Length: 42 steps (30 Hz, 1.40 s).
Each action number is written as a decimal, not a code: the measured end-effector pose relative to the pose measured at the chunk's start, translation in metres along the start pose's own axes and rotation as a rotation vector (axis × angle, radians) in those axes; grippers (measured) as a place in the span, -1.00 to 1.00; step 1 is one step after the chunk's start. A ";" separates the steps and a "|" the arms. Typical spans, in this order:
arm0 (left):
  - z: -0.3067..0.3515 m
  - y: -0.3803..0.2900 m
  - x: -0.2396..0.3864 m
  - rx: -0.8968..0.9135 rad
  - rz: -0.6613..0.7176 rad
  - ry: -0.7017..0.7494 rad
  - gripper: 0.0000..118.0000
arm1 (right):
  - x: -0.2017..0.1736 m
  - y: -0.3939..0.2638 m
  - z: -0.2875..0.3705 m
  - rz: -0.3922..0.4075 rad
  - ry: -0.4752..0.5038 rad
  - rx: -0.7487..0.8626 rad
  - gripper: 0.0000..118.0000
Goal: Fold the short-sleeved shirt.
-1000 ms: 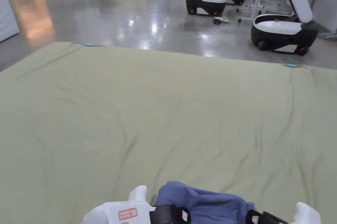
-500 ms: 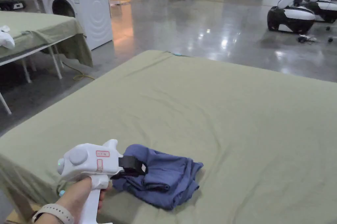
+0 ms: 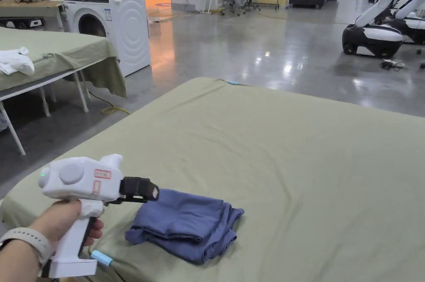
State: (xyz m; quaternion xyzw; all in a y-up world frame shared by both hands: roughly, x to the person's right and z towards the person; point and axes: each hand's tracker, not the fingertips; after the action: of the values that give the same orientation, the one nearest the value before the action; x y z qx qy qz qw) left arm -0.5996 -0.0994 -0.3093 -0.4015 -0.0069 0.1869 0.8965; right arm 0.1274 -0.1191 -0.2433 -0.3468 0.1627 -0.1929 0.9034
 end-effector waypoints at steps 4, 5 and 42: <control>0.041 -0.003 0.070 0.131 -0.183 0.070 0.80 | -0.002 0.017 0.007 0.056 -0.010 0.033 -0.91; 0.048 -0.008 0.099 0.168 -0.235 0.063 0.78 | -0.004 0.023 0.009 0.075 -0.015 0.046 -0.91; 0.113 -0.131 0.505 0.726 -0.473 -0.050 -0.41 | -0.048 0.116 0.149 0.457 -0.339 0.631 -0.48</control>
State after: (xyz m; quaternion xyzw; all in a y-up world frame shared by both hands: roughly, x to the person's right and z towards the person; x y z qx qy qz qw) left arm -0.1050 0.0740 -0.2080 -0.0428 -0.0544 -0.0237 0.9973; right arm 0.1772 0.0667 -0.2103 -0.0352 0.0173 0.0316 0.9987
